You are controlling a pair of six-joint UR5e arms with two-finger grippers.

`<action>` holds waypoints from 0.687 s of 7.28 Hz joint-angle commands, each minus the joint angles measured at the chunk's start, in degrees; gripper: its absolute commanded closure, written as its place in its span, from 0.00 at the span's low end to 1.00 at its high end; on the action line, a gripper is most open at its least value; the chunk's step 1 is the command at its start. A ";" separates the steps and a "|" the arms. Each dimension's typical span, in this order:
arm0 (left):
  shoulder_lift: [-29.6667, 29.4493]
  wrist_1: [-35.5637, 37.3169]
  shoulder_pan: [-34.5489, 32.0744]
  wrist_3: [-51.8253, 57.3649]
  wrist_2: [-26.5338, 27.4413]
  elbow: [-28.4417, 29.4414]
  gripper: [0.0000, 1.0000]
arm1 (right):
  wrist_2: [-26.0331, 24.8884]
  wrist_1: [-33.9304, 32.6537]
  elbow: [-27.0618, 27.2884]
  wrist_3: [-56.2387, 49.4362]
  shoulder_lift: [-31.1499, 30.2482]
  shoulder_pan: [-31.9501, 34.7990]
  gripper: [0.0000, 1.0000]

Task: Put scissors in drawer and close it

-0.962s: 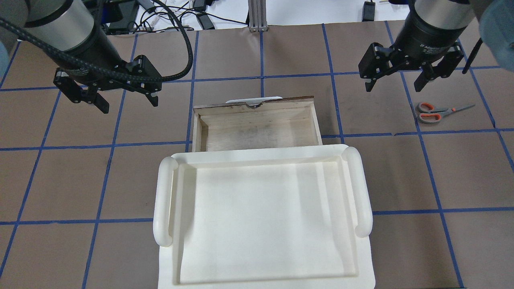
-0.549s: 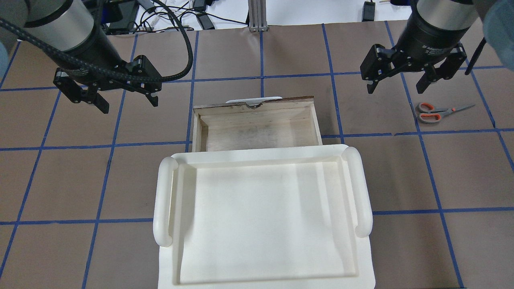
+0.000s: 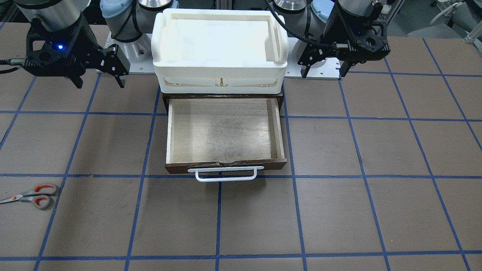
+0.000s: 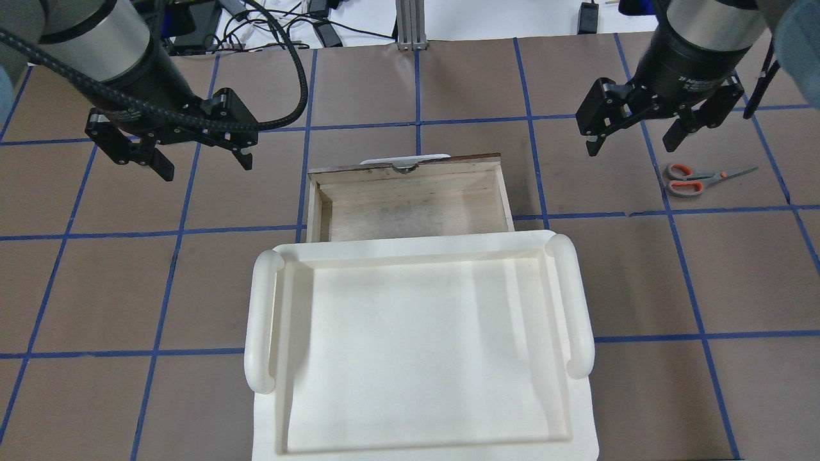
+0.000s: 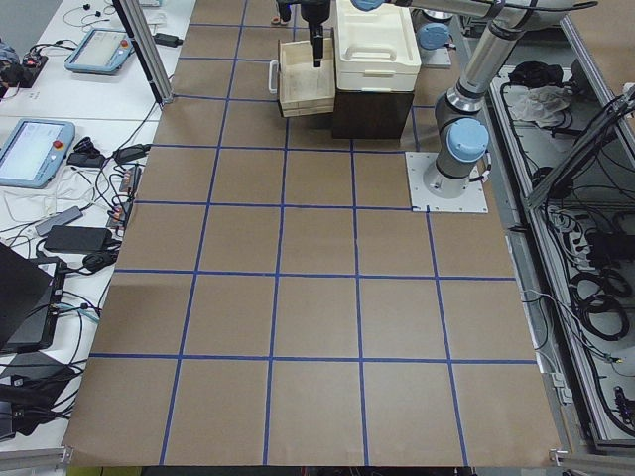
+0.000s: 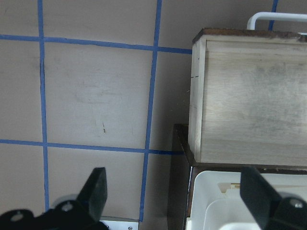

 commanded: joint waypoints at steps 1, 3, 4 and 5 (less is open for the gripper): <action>0.00 0.00 0.00 0.00 0.00 0.00 0.00 | -0.01 -0.34 -0.08 -1.74 0.24 -0.28 0.00; 0.00 0.00 0.00 0.00 0.00 0.00 0.00 | 0.25 -2.00 -0.08 -6.27 0.59 -2.29 0.00; 0.00 0.00 0.00 0.00 0.00 0.00 0.00 | 0.43 -2.10 -0.08 -14.14 1.55 -5.52 0.00; 0.09 0.00 0.00 0.00 0.00 0.00 0.00 | 0.26 -4.19 -0.08 -22.05 2.52 -8.86 0.00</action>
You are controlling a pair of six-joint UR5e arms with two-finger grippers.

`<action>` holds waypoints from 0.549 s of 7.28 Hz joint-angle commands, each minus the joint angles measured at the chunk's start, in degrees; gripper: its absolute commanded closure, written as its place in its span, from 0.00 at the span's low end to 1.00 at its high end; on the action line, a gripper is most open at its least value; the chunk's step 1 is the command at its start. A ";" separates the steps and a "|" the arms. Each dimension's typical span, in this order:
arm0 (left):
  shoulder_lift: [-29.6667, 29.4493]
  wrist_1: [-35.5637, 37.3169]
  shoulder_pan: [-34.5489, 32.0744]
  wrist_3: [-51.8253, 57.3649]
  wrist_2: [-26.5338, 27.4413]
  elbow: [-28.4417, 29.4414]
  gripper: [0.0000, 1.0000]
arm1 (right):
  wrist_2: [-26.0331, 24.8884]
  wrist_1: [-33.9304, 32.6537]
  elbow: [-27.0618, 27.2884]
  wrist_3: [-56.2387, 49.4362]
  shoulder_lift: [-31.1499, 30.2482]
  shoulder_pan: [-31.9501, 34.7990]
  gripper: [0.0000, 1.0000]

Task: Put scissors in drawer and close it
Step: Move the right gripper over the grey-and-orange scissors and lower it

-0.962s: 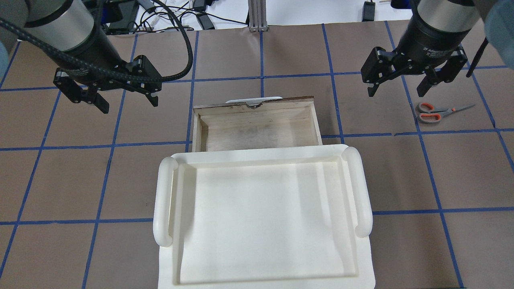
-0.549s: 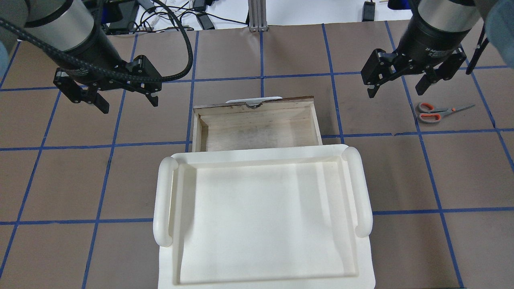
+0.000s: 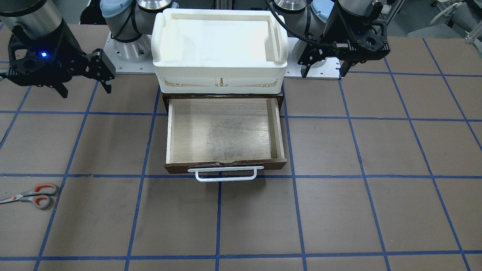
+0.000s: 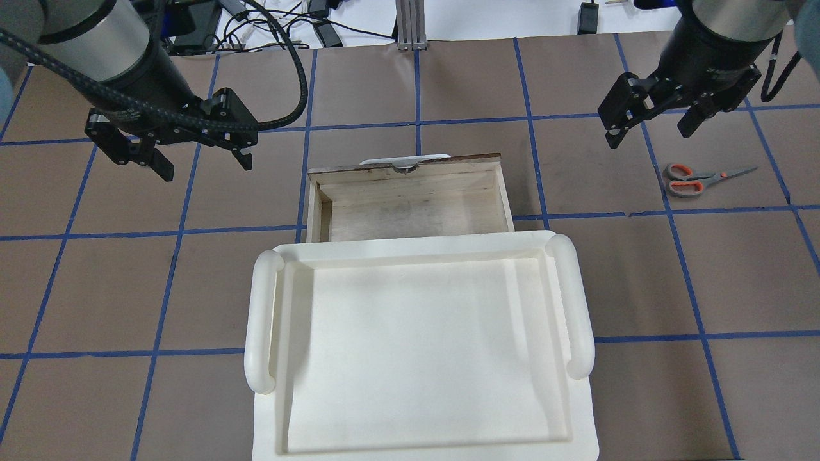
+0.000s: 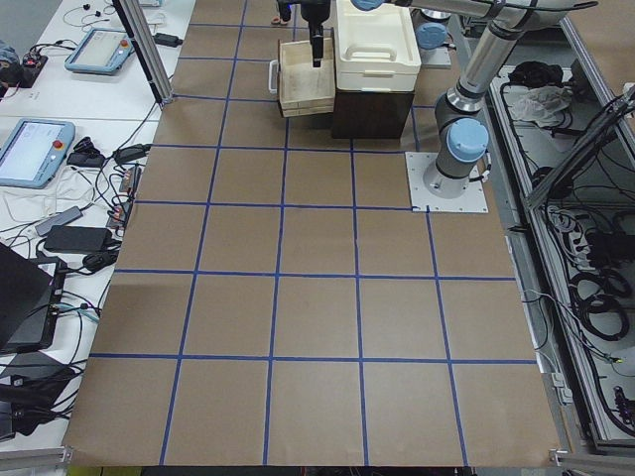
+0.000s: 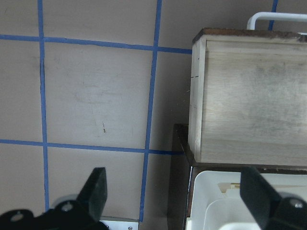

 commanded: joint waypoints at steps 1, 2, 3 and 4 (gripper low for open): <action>0.06 0.00 0.00 0.00 0.00 0.00 0.00 | 0.03 -2.47 0.00 -17.56 2.23 -6.60 0.00; 0.06 0.00 0.00 0.00 0.00 0.00 0.00 | -0.32 -4.74 0.00 -25.30 3.46 -8.63 0.00; 0.06 0.00 0.00 0.00 0.00 0.00 0.00 | -0.41 -6.24 0.00 -34.60 5.39 -10.83 0.00; 0.06 0.00 0.00 0.00 0.00 0.00 0.00 | -0.67 -8.00 0.00 -44.61 7.84 -13.63 0.00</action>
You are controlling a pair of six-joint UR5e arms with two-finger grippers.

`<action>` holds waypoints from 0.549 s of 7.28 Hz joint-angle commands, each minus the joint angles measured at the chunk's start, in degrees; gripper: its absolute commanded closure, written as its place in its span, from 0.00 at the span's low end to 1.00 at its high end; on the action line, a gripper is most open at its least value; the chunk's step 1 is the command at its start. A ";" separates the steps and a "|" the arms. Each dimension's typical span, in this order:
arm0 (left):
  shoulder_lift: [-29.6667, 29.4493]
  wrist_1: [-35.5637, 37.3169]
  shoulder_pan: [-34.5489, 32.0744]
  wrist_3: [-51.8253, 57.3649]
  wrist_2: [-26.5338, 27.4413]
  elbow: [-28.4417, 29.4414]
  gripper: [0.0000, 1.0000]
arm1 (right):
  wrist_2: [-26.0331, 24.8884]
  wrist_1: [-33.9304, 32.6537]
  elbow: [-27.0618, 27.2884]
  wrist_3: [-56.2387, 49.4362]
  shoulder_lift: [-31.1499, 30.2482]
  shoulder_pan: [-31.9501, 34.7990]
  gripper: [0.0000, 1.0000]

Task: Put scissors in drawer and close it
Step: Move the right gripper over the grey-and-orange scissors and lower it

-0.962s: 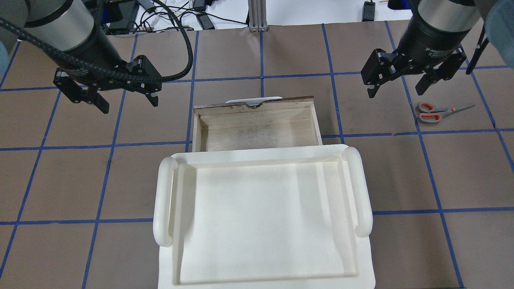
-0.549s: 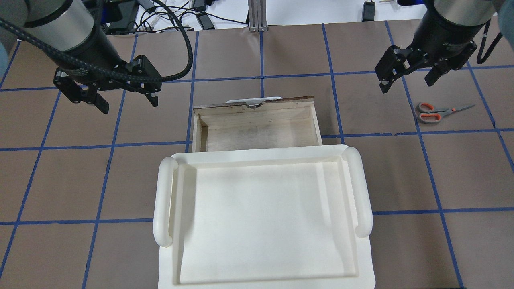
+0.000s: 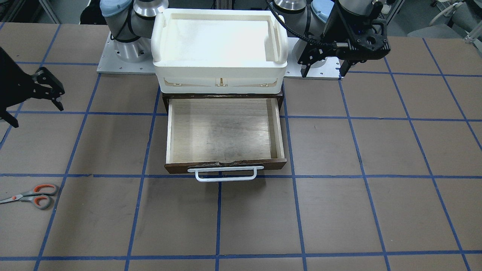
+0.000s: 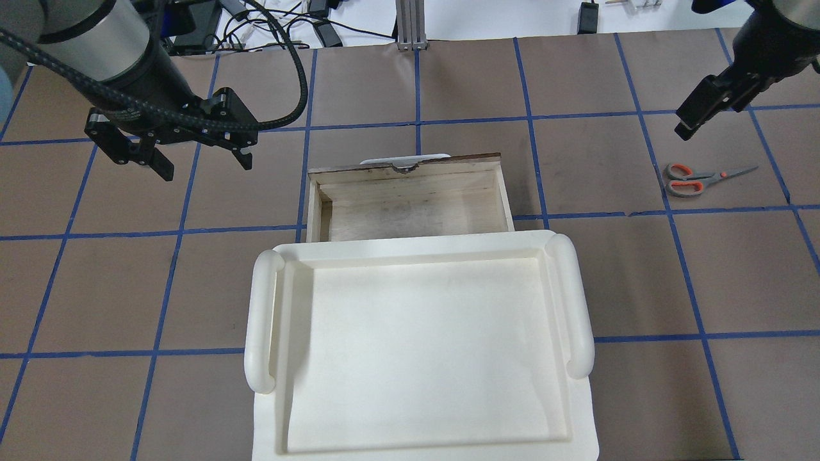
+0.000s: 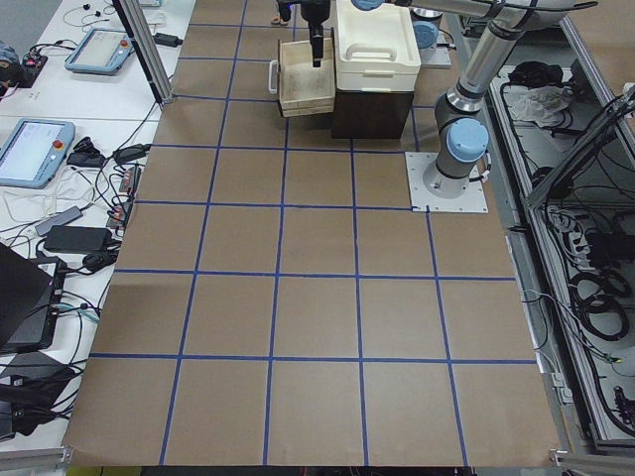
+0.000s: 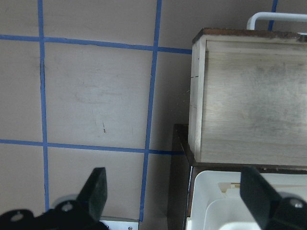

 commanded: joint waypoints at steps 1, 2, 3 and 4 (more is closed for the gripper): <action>0.00 0.00 0.00 0.00 0.00 0.00 0.00 | -0.10 -2.46 0.00 -19.20 4.81 -6.75 0.00; 0.00 0.00 0.00 0.00 0.00 0.00 0.00 | 0.08 -2.47 0.09 -25.80 7.53 -9.66 0.00; 0.00 0.00 0.00 0.00 0.00 0.00 0.00 | 0.34 -2.73 0.00 -28.99 9.47 -11.17 0.00; 0.00 0.00 0.00 0.00 0.00 0.00 0.00 | 0.00 -8.21 0.09 -30.50 11.32 -11.18 0.00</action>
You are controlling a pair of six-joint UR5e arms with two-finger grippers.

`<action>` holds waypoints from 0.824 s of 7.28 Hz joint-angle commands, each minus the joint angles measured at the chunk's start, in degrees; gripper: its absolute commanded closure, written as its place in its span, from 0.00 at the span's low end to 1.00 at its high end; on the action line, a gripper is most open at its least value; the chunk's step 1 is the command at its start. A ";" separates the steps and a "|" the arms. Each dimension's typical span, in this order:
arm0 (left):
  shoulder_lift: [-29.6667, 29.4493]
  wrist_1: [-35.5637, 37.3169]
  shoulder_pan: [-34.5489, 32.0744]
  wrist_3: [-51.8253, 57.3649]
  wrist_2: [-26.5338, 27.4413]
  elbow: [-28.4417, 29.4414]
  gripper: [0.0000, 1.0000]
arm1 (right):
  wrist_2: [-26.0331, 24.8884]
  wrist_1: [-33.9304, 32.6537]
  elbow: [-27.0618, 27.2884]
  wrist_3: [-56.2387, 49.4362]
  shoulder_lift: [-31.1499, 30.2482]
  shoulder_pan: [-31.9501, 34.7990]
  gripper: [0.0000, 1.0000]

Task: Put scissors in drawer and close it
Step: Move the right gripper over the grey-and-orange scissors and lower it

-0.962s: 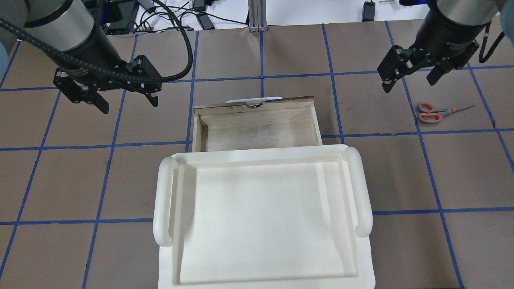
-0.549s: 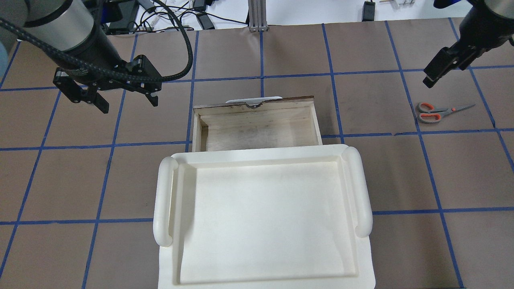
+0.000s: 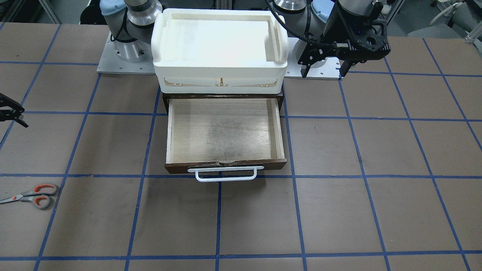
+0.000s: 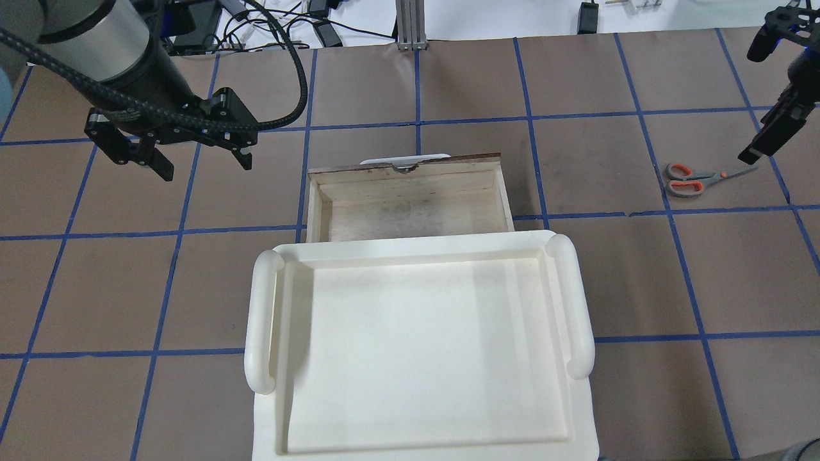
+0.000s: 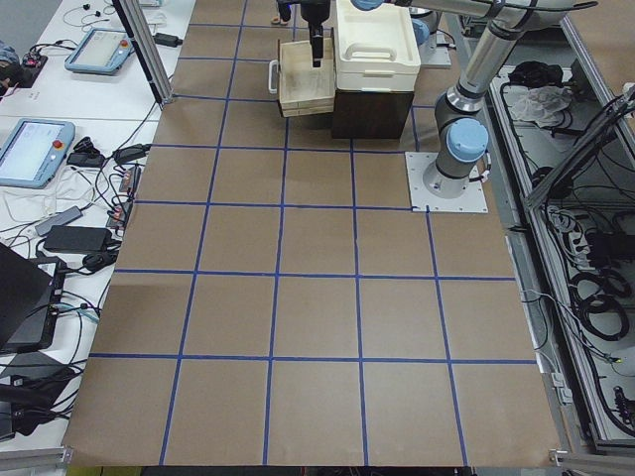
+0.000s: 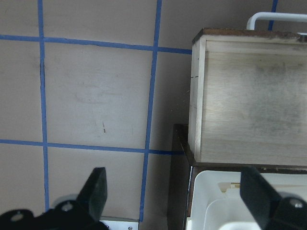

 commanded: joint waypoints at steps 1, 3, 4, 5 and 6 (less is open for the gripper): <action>0.00 0.00 0.00 0.00 0.00 0.00 0.00 | 0.01 -11.14 0.05 -5.15 6.17 -1.07 0.00; 0.00 0.00 0.00 0.00 0.00 0.00 0.00 | 0.28 -16.29 0.05 -22.55 10.76 -1.07 0.00; 0.00 0.00 0.00 0.00 0.00 0.00 0.00 | 0.37 -16.13 0.05 -27.52 11.56 -1.07 0.00; 0.00 0.00 0.00 0.00 0.00 0.00 0.00 | 0.37 -15.86 0.14 -31.23 11.74 -1.07 0.00; 0.00 0.00 0.00 0.00 0.00 0.00 0.00 | 0.19 -16.47 0.14 -32.31 12.53 -1.07 0.00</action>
